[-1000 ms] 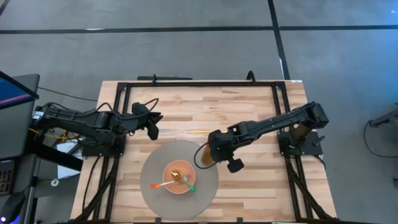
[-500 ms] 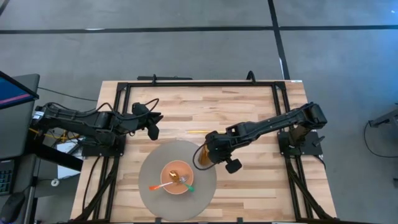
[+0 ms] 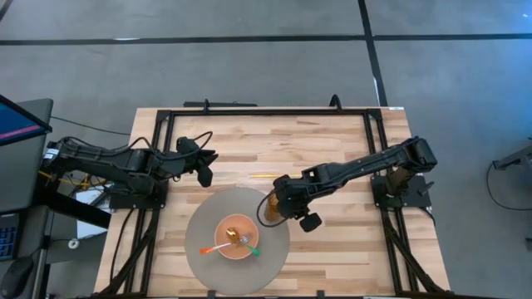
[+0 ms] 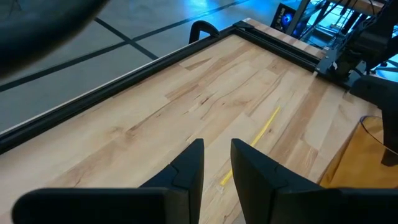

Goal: Pick & Place Utensil
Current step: Put the brown cup on the gray mat, then put the yellow straw into the brown cup

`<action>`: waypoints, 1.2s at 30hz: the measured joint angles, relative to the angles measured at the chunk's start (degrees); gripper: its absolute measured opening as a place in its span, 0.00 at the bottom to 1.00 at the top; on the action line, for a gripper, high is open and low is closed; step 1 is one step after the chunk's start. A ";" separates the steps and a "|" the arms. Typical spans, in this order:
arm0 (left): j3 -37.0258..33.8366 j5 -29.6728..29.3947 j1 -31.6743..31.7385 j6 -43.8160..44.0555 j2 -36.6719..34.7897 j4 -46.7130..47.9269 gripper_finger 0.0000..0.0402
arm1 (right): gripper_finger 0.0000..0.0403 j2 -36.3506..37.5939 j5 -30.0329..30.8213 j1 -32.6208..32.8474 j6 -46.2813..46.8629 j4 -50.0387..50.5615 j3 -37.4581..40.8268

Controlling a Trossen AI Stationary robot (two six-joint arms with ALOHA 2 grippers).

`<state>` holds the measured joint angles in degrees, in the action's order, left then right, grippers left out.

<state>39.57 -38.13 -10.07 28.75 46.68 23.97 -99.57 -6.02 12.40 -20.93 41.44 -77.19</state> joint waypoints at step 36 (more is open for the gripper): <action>0.00 0.00 0.00 0.00 -0.02 0.04 0.20 | 0.42 7.19 8.90 -8.04 8.30 28.99 -23.49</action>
<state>39.57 -38.13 -10.07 28.75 46.65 24.01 -92.38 2.87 4.37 -12.62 70.43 -100.68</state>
